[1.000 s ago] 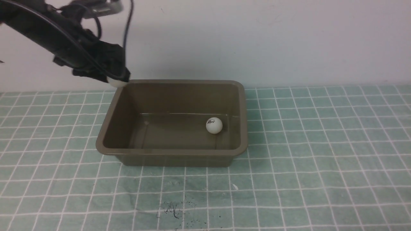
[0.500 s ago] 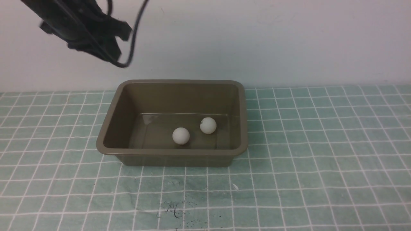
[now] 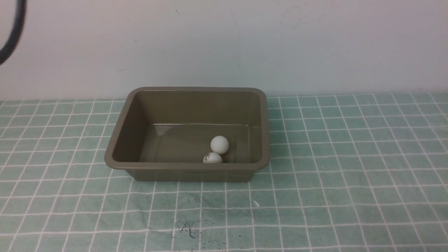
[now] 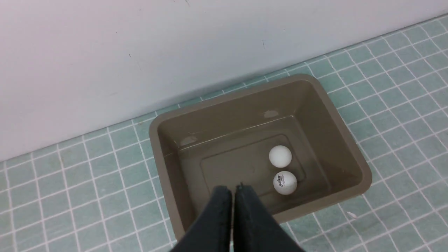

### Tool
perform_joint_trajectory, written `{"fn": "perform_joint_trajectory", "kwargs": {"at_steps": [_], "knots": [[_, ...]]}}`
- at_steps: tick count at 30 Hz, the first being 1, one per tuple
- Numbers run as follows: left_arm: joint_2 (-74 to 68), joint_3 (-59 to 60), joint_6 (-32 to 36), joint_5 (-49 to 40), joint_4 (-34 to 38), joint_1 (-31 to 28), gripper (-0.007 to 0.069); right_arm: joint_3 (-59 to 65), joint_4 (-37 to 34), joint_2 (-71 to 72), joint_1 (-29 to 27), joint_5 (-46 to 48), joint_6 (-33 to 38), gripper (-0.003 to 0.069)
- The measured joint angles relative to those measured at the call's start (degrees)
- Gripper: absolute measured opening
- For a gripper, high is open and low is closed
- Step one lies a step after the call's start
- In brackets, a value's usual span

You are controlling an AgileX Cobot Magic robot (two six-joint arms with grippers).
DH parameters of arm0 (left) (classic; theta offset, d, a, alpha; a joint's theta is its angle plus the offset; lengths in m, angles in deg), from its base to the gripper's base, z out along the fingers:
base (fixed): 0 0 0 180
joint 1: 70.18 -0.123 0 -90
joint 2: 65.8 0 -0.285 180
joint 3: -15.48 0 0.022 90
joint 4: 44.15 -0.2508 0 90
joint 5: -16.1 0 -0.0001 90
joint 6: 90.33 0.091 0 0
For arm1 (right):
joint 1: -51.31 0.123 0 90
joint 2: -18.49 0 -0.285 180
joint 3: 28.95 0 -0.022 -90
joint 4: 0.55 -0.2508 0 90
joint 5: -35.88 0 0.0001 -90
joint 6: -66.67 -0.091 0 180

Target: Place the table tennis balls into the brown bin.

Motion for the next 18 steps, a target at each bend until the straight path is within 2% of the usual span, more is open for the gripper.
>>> {"fn": "perform_joint_trajectory", "kwargs": {"at_steps": [18], "knots": [[23.04,2.24,-2.71,-0.19,-6.9,0.0,-0.0005,0.0,0.0,0.0,0.0,0.0,0.0,-0.0015]]}}
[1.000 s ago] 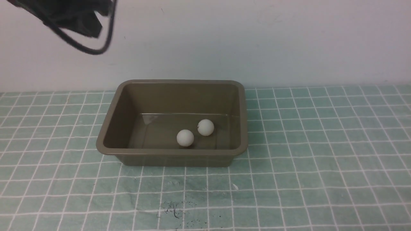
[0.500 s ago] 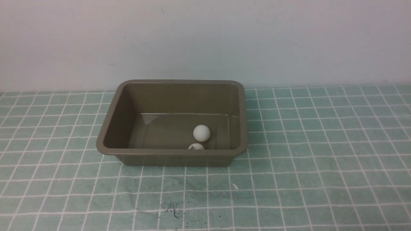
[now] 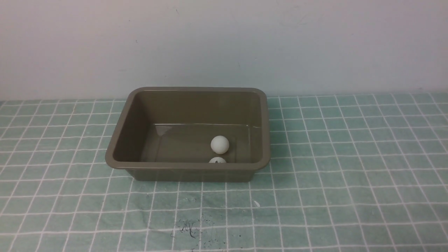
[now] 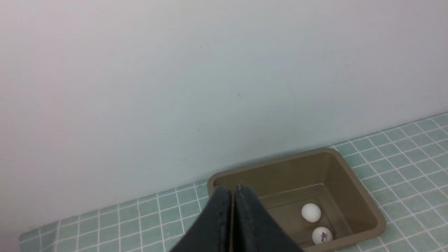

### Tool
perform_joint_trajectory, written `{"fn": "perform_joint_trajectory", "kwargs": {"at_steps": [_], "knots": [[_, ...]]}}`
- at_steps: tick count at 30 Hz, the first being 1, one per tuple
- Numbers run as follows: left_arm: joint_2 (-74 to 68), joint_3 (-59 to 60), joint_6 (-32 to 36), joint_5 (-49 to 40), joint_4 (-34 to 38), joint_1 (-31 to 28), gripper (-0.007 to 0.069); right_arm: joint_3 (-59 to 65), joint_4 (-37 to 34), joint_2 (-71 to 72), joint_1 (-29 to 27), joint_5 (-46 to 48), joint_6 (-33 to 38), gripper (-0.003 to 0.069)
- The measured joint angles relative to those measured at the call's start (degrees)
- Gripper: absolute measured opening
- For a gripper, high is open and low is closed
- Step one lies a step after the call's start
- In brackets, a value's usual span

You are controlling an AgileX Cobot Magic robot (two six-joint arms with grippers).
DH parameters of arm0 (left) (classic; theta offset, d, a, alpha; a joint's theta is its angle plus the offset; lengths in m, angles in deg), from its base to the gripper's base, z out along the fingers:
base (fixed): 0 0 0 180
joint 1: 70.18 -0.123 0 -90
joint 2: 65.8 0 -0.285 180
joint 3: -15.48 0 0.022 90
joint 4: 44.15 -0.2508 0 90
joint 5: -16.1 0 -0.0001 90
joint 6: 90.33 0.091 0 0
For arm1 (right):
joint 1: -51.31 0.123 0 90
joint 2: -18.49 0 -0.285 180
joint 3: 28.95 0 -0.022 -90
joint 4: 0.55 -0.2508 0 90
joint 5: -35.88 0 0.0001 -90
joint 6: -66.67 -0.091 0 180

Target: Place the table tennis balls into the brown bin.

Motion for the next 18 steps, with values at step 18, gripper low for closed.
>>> {"fn": "perform_joint_trajectory", "kwargs": {"at_steps": [18], "knots": [[48.06,98.23,-3.86,54.71,-2.27,-10.48,-0.0005,0.0,0.0,0.0,0.0,0.0,0.0,-0.0015]]}}
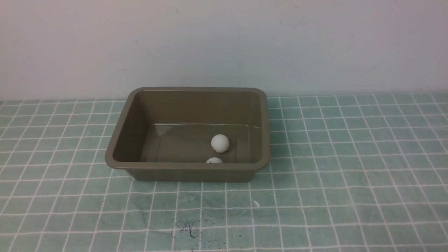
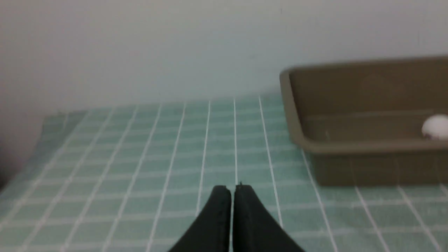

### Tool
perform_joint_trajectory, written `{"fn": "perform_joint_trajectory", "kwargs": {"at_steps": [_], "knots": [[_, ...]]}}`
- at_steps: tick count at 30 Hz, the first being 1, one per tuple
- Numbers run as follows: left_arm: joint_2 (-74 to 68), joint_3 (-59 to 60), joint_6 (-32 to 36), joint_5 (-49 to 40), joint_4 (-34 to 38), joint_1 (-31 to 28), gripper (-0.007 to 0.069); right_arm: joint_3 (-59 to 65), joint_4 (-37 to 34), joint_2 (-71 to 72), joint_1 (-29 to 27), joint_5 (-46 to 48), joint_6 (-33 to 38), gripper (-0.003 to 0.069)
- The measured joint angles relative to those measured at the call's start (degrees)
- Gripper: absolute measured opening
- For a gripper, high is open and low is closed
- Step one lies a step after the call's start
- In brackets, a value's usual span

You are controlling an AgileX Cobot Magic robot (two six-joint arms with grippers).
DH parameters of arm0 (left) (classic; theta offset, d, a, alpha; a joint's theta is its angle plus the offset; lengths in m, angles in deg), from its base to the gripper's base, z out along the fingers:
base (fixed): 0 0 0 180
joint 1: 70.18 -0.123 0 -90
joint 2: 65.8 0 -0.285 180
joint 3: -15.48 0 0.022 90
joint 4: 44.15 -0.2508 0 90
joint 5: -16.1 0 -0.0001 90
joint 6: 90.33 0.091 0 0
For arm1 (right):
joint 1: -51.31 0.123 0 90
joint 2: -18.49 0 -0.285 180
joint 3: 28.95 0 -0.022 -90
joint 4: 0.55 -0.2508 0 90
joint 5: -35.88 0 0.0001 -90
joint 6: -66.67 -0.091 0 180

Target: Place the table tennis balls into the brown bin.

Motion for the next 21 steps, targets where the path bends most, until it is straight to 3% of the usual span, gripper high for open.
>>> {"fn": "perform_joint_trajectory", "kwargs": {"at_steps": [5,21], "knots": [[1.92,4.12,-3.2,-3.37,-0.19,-0.12,-0.0005,0.0,-0.06,0.0,0.0,-0.07,0.0,-0.0015],[1.92,4.12,-3.76,-3.19,-0.19,-0.12,-0.0005,0.0,-0.12,0.0,0.0,-0.07,0.72,-0.0015]]}}
